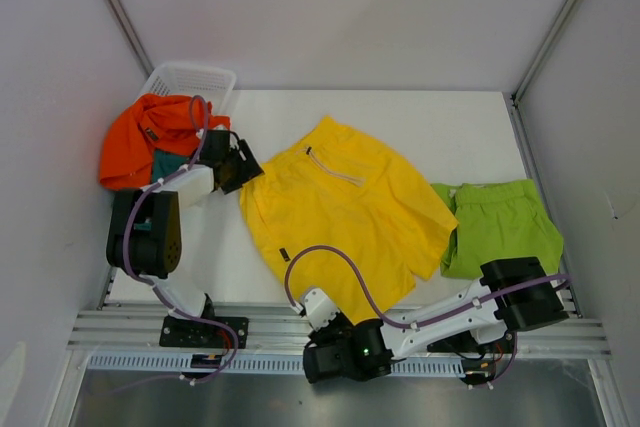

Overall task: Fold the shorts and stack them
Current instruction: Fold the shorts

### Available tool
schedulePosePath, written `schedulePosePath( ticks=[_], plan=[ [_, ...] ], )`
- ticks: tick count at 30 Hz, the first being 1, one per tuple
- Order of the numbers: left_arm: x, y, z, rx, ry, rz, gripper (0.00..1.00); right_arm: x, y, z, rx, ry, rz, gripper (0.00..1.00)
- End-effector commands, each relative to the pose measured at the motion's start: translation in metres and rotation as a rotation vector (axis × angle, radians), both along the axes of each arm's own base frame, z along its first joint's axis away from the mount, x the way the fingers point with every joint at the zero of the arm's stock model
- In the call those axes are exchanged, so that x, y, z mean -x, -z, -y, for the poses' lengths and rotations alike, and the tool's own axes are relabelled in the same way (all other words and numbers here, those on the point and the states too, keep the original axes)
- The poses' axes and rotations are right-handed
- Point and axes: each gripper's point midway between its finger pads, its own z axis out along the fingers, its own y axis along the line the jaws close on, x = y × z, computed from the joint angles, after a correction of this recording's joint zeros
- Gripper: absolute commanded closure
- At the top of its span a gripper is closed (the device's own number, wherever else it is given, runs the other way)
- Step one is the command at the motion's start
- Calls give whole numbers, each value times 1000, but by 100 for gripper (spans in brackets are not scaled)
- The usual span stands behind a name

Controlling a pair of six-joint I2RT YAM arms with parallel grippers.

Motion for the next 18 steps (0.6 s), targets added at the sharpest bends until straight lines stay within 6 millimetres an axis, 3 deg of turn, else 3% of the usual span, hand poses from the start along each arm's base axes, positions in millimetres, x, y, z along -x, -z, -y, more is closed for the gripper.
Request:
schedulePosePath(
  ticks=[1,7,12,18],
  plan=[
    [-19,-12,-3,-2,-29,74,25,1,2,-5,-42,24,6,100],
    [-19,0,-10,-3,-33,48,24,1,4,-2,-47,22,0,100],
    [-6,15,-17,-1,-55,11,20,-2,5,2,-49,39,1,100],
    [-2,12,-23,2,-75,30,18,-2,9,8,-56,47,-10,100]
  ],
)
